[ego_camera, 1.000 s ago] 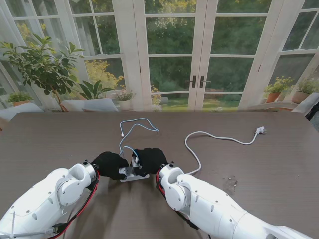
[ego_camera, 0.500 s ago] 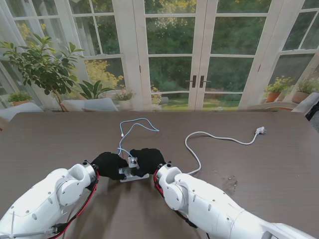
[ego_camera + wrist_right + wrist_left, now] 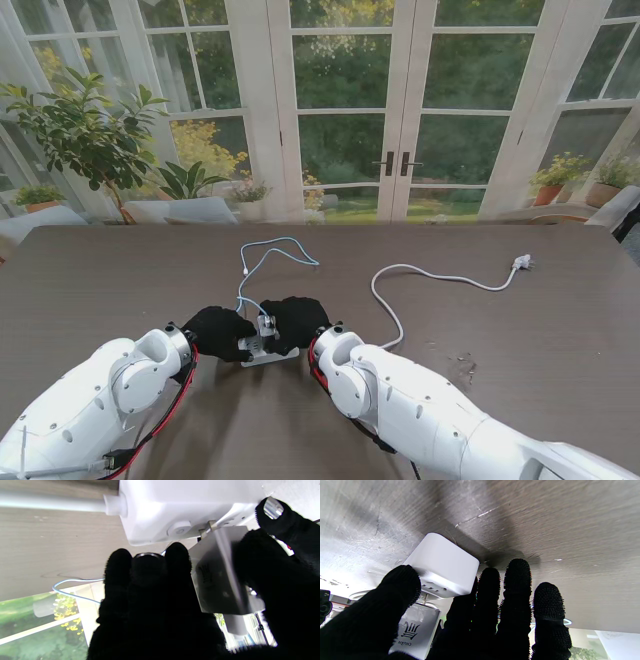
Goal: Set up the charging station
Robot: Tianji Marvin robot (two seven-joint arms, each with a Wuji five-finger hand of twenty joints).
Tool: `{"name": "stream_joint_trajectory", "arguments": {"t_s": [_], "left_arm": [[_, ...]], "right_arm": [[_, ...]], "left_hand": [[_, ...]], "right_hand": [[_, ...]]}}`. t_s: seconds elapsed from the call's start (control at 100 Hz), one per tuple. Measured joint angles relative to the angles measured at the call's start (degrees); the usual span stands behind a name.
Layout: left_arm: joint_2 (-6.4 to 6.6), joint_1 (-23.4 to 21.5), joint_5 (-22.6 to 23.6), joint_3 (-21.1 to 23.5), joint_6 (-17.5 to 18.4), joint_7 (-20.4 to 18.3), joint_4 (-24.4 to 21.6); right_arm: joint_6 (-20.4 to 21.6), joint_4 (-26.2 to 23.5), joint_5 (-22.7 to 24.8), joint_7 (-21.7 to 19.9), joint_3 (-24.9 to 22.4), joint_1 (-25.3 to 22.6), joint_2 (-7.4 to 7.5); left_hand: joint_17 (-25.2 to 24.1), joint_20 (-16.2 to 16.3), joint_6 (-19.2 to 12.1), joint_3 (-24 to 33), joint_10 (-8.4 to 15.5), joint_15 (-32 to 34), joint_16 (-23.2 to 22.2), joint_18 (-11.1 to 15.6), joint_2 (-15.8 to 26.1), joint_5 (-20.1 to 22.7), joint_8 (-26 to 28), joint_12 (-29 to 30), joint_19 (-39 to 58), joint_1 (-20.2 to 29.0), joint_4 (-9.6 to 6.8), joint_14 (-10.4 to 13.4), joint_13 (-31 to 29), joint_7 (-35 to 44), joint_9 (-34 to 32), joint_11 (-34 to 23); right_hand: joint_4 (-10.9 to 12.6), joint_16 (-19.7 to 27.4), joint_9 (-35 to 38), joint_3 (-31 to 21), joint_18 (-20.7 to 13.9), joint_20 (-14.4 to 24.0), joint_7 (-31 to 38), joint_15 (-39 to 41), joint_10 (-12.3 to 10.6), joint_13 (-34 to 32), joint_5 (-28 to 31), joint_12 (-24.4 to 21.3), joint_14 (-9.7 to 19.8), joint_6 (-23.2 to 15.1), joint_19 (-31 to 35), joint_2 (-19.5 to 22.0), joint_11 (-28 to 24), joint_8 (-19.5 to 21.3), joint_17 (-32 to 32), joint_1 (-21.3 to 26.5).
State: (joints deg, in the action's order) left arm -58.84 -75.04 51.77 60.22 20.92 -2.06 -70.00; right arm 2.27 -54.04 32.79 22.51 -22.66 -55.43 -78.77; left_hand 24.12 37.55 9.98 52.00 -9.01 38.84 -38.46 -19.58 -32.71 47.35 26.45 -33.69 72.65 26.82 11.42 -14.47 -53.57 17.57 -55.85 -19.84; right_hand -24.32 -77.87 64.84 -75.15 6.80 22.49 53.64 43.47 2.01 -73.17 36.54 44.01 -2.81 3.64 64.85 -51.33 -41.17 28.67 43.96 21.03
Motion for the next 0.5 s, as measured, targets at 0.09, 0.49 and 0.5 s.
{"name": "stream_joint_trajectory", "arguments": {"t_s": [0.09, 0.49, 0.5], "left_arm": [[0.01, -0.1, 0.0, 0.1, 0.0, 0.0, -0.1], [0.08, -0.4, 0.1, 0.2, 0.0, -0.2, -0.4], [0.08, -0.4, 0.0, 0.2, 0.0, -0.2, -0.3]], "right_arm": [[0.0, 0.0, -0.1, -0.2, 0.1, 0.1, -0.01], [-0.3, -0.1, -0.5, -1.0, 0.1, 0.0, 0.16], [-0.3, 0.0, -0.5, -0.9, 0.1, 0.0, 0.13]], "left_hand": [[0.0, 0.0, 0.1, 0.0, -0.1, 0.0, 0.0, 0.0, 0.0, 0.0, 0.0, 0.0, 0.0, 0.0, 0.0, 0.0, 0.0, 0.0, 0.0, 0.0], [0.0, 0.0, 0.2, -0.2, -0.2, 0.0, 0.0, 0.0, 0.1, 0.0, 0.0, -0.7, 0.0, -0.6, -0.01, 0.0, 0.0, 0.4, 0.2, -0.1], [0.0, 0.0, 0.2, -0.2, -0.3, 0.0, 0.0, 0.0, 0.1, 0.0, 0.0, -0.7, 0.0, -0.6, -0.01, 0.0, 0.0, 0.4, 0.2, -0.1]], "right_hand": [[-0.4, 0.0, 0.6, -0.1, 0.0, -0.3, 0.0, 0.3, -0.2, 0.0, 0.0, 0.3, 0.0, 0.0, 0.0, 0.0, 0.1, 0.2, 0.5, 0.0], [-1.0, 0.0, 2.0, -0.7, -0.6, -0.5, 0.0, 3.1, -0.3, 0.0, 0.4, 1.2, 0.2, 0.0, 0.0, -1.9, 0.1, 1.1, 1.5, 0.7], [-1.0, 0.0, 2.0, -0.7, -0.6, -0.5, 0.0, 3.1, -0.4, 0.0, 0.4, 1.2, 0.2, 0.0, 0.0, -1.9, 0.1, 1.2, 1.5, 0.7]]}}
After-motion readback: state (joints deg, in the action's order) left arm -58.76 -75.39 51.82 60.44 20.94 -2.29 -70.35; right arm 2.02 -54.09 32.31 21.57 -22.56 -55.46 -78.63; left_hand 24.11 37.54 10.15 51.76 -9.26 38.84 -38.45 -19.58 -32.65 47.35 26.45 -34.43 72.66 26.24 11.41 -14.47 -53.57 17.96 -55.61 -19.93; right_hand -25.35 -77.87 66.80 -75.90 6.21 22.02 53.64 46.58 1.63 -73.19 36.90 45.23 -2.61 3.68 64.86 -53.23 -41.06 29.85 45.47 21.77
